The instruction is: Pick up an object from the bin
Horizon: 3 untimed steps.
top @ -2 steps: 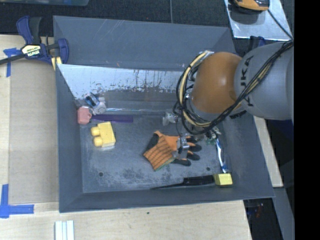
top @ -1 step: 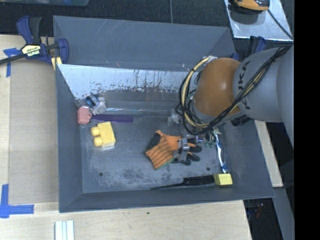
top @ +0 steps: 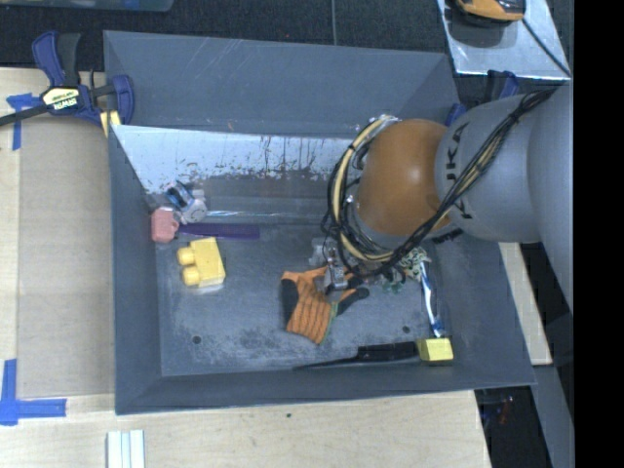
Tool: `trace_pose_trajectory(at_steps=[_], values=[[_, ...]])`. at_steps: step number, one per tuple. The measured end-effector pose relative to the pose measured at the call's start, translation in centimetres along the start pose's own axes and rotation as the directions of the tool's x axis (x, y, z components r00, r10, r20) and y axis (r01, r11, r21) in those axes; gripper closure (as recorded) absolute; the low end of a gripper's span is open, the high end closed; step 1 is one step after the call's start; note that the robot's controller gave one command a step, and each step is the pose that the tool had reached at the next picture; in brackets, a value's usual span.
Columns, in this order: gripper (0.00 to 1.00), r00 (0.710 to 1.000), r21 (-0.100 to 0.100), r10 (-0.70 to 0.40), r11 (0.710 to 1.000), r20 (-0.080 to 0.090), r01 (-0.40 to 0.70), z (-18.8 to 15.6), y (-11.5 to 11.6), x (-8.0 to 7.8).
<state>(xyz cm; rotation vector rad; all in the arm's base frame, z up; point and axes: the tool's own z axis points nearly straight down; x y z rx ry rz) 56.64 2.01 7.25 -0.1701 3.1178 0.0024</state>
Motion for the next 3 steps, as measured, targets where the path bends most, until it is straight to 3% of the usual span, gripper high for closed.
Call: trace_pose_trajectory(at_steps=[1,3], values=[[1.00,1.000,0.000,0.000,1.000,0.000,0.000,0.0,0.0,0.0],[1.00,1.000,0.001,-0.002,1.000,0.000,0.002,-3.3,-0.1,0.0]])
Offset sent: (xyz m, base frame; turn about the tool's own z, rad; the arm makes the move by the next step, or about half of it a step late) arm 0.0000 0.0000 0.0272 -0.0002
